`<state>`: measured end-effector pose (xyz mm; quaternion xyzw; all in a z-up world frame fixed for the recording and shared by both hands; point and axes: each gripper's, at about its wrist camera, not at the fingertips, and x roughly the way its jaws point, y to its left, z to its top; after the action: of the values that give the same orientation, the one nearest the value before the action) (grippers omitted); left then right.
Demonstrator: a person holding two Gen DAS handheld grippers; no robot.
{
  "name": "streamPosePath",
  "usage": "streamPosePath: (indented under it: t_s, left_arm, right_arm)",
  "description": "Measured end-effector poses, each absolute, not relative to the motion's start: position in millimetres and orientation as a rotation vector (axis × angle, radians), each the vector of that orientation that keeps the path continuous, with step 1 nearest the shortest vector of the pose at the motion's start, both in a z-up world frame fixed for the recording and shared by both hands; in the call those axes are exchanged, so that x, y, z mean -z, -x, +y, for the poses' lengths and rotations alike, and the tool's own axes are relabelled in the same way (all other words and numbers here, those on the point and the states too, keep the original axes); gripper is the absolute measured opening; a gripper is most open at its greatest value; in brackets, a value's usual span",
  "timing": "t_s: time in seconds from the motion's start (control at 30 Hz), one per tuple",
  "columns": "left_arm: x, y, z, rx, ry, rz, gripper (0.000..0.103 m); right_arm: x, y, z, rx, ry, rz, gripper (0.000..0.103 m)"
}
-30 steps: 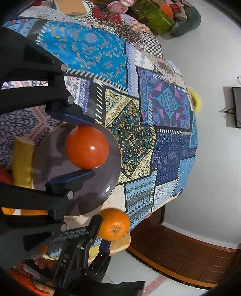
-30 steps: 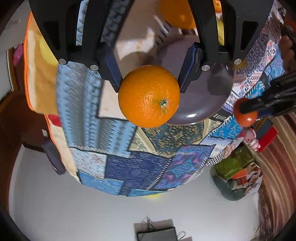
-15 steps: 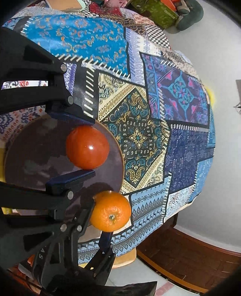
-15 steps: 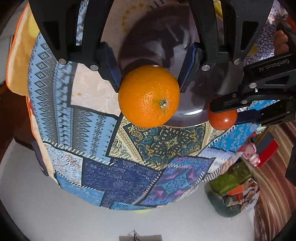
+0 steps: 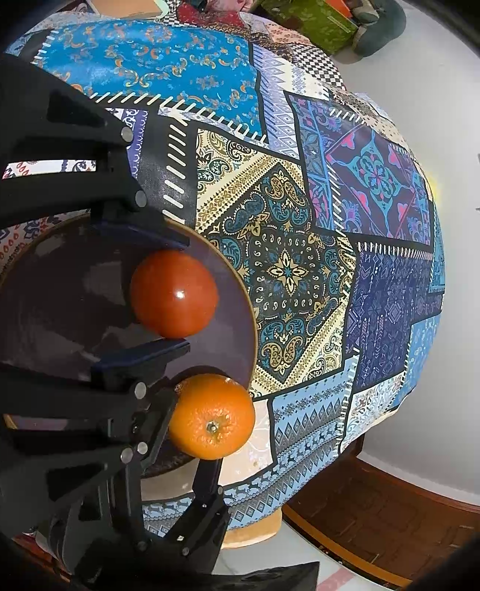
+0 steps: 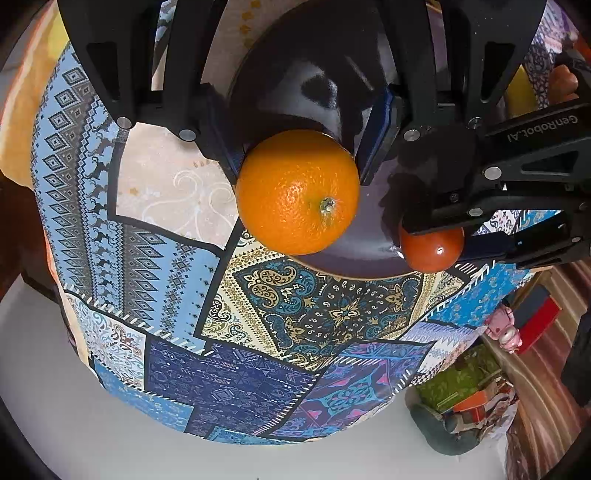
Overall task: Organize fruits
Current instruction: 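Carry the tomato and orange onto the purple plate and open both tools, then grasp a second red tomato with the left tool while the right grasps another orange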
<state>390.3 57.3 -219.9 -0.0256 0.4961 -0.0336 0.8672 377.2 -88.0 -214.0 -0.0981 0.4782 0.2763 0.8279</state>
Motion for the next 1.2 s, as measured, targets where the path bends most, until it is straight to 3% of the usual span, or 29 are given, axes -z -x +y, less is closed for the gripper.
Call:
streamPosePath:
  t_s: [0.23,0.73,1.2]
  left_arm:
    - [201,-374,59,0.076,0.068,0.992,0.054]
    - [118,-274,61,0.078,0.060,0.820,0.066]
    - [146,-191,50,0.093,0.071,0.883,0.067]
  right_arm:
    - [206,-368,-91,-0.568,0.204,0.998,0.060]
    - [127,-297,-132,-0.533,0.165,0.818,0.063]
    - [139,-223,-167,-0.504,0.114,0.814,0.069]
